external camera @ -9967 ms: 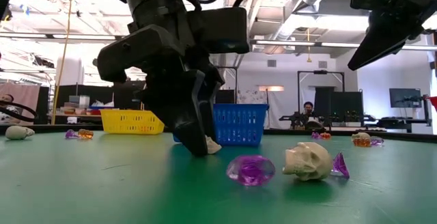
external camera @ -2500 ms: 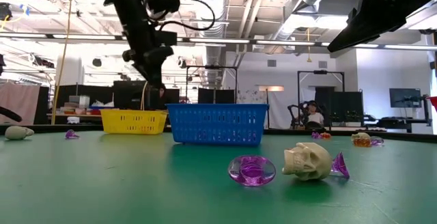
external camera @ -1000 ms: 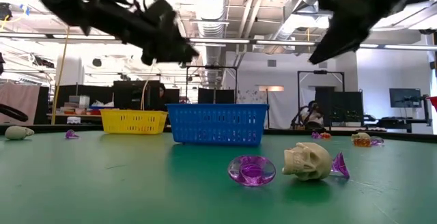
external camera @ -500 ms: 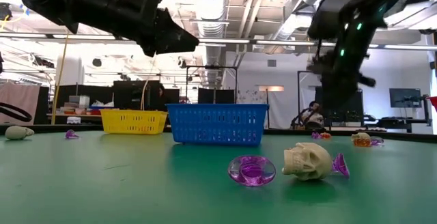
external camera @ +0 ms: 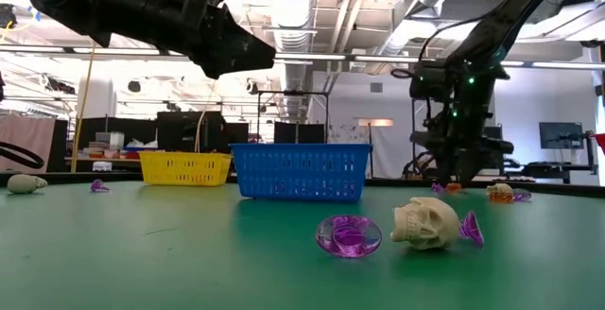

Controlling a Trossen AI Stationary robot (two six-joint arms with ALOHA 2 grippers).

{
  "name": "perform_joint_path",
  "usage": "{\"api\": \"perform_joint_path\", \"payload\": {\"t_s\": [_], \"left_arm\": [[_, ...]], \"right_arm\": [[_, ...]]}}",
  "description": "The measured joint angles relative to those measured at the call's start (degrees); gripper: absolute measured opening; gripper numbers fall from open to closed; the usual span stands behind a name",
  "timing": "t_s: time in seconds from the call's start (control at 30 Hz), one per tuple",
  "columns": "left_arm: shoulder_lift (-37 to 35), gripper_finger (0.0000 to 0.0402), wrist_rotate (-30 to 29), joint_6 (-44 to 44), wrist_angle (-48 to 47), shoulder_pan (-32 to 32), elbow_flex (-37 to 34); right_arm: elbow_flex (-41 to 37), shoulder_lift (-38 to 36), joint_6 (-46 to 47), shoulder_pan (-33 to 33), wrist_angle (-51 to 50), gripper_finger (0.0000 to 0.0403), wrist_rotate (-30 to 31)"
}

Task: Sort Halloween decoration
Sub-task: Put the pumpkin toy into the yellow bin

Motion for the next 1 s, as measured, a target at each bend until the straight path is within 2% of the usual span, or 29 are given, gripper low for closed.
{"api": "perform_joint_path", "payload": {"t_s": [0.23,0.6,0.83,1.0], "left_arm": [[0.00,0.0194,0.02,0.42,-0.06,0.00,0.00],[0.00,0.0194,-0.02,0.77,-0.04,0.00,0.00],[0.00,0.0194,-0.04,0.92,-0.11,0.00,0.00],[0.00,0.0194,-0.04,0.92,-0.15,0.00,0.00]], "right_arm": [[0.19,4.16,0.55,-0.11,2.55,0.0195,3.05],[0.09,4.45,0.38,2.01,3.44,0.0124,5.56],[0.00,0.01,0.38,4.23,2.64,0.0139,5.76],[2.07,-4.26,0.39,8.30,4.22,0.0136,5.23]]}}
